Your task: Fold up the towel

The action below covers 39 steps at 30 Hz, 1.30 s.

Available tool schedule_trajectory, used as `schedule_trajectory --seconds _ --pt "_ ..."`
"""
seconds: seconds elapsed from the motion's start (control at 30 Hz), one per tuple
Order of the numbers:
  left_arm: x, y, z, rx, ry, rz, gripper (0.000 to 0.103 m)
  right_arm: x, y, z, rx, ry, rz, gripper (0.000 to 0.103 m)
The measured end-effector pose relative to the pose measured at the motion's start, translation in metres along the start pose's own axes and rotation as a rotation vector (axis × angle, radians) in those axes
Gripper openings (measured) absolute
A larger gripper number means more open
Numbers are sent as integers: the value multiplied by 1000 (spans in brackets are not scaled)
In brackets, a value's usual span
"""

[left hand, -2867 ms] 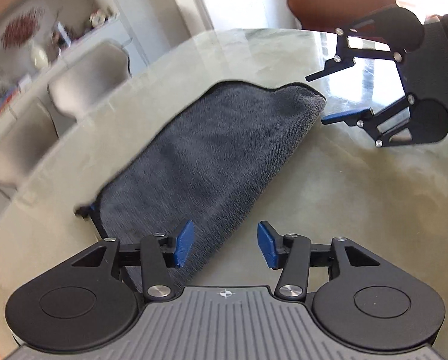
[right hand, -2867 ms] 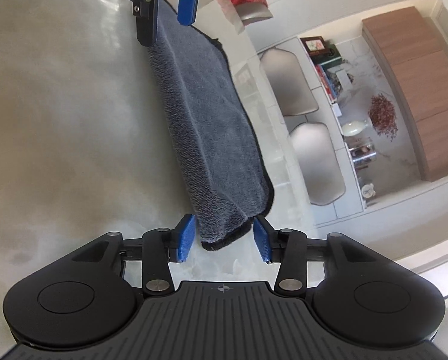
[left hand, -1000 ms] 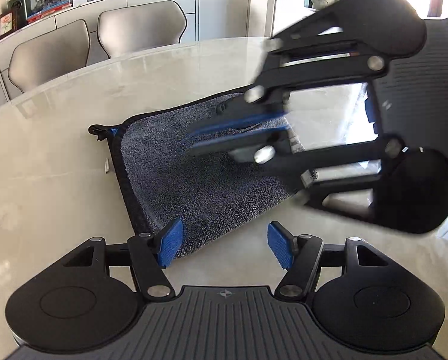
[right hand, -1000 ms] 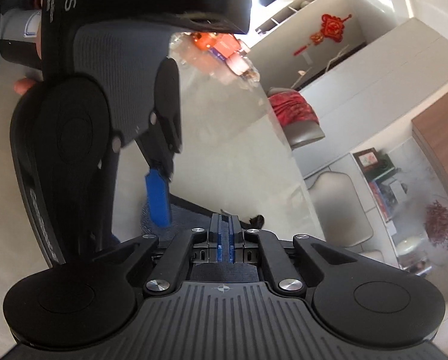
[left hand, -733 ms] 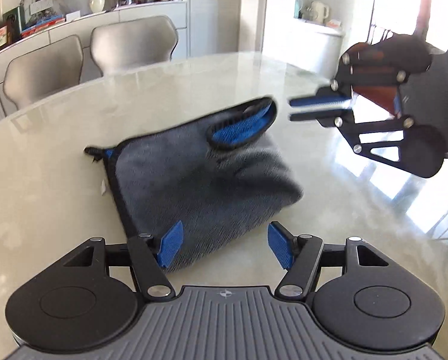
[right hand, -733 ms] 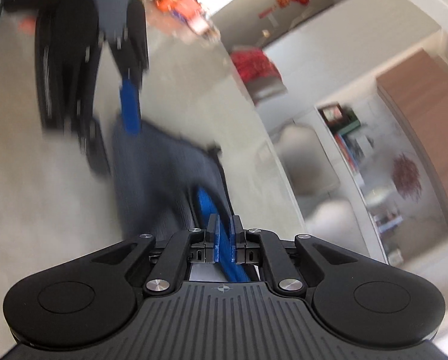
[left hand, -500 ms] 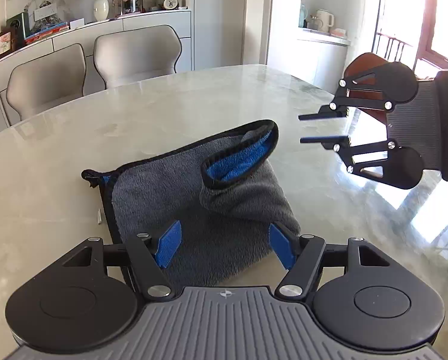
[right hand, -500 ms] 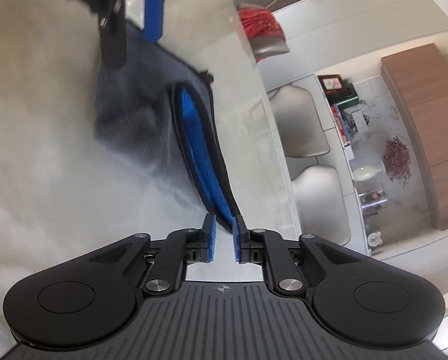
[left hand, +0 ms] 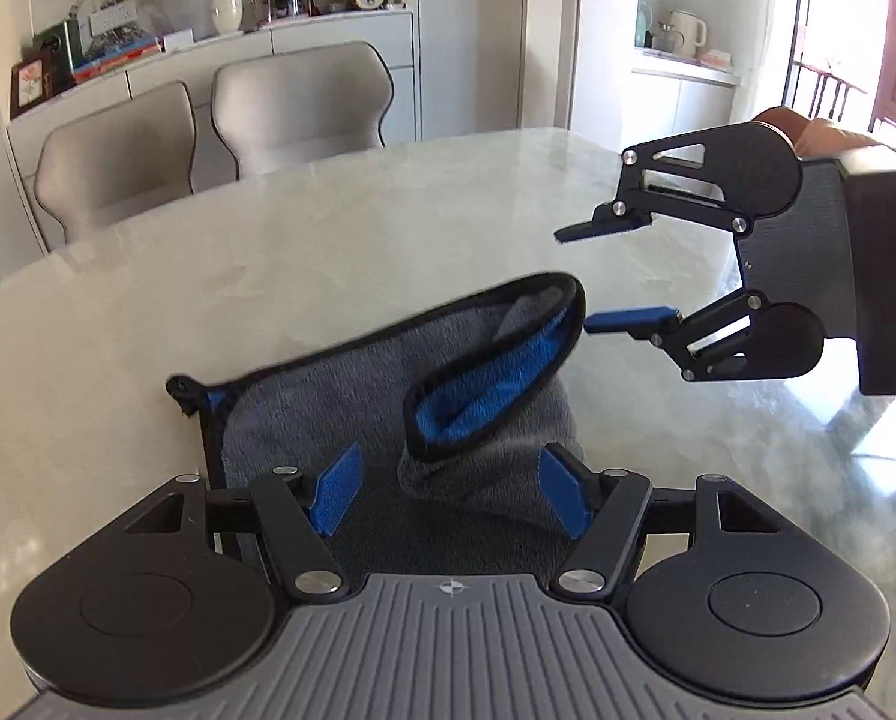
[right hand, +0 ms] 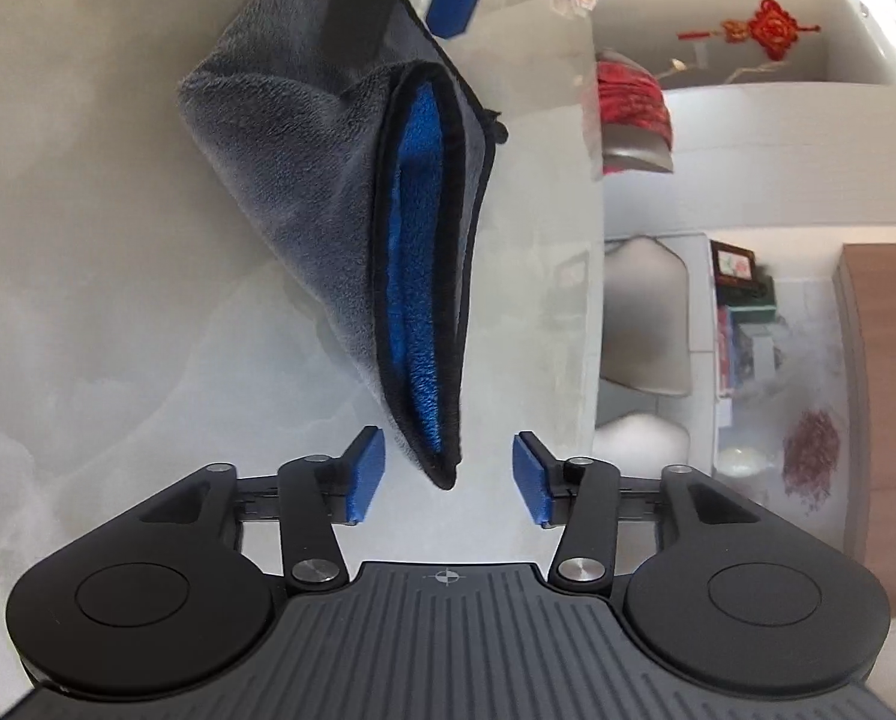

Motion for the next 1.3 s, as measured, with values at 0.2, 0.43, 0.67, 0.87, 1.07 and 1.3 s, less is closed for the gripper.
schedule_trajectory --seconds 0.2,0.43,0.67,0.87,1.07,1.3 --pt "-8 11 10 -67 26 -58 69 -4 0 12 -117 -11 49 49" --pt "5 24 9 -130 36 -135 69 2 -6 -6 -205 -102 57 40" --pt "-2 30 14 -136 56 -134 67 4 0 -8 -214 -123 68 27" --pt "1 39 11 -86 -46 -171 45 2 0 3 -256 -94 79 12" --pt "-5 33 11 -47 -55 -167 18 8 -3 12 -272 -59 83 9" --pt "-19 -4 19 -4 -127 -85 11 15 -16 35 -248 -5 93 9"
Point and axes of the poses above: each gripper's, at about its wrist camera, not at the fingertips, and y roughly the way its jaws point, z to its right, x to its underside, the point moved 6 cm from there along y, roughly the way its jaws point, and after that the axes turned 2 degrees about -x, right-handed, at the moved point
